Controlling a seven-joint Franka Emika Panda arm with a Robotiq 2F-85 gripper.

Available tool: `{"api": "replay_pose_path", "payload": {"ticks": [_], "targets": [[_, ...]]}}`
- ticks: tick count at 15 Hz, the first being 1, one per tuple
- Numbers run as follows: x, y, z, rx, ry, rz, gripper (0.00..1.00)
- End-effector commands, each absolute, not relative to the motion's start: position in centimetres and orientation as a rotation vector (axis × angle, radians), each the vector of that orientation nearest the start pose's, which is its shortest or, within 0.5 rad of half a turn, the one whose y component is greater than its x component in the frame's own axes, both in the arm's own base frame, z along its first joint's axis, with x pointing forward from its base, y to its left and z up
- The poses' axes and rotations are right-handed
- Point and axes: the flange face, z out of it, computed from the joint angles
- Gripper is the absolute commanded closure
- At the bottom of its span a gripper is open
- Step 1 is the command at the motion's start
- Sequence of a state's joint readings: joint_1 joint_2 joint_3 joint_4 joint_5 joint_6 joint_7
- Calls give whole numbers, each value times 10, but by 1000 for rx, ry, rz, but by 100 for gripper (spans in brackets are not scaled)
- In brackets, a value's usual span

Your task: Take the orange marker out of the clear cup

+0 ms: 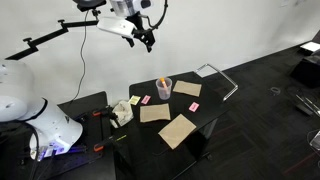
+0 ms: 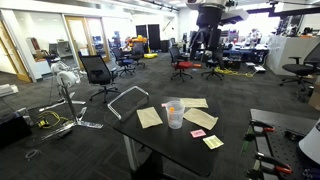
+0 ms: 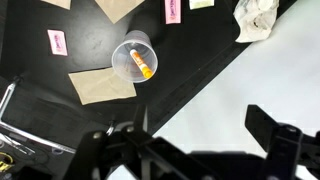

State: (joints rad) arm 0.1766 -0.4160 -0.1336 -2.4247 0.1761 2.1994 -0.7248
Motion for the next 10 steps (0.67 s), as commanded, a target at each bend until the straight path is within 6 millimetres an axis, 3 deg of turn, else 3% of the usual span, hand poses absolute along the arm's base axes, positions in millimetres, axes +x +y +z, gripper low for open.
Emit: {"api": "replay_pose_path", "payload": {"ticks": [1, 4, 5, 10], "targets": [[455, 13, 462, -2750, -1195, -384, 0], [463, 11, 444, -2684, -1332, -375, 0], [453, 12, 450, -2726, -1269, -351, 0], [458, 13, 440, -2702, -1315, -334, 0]]}}
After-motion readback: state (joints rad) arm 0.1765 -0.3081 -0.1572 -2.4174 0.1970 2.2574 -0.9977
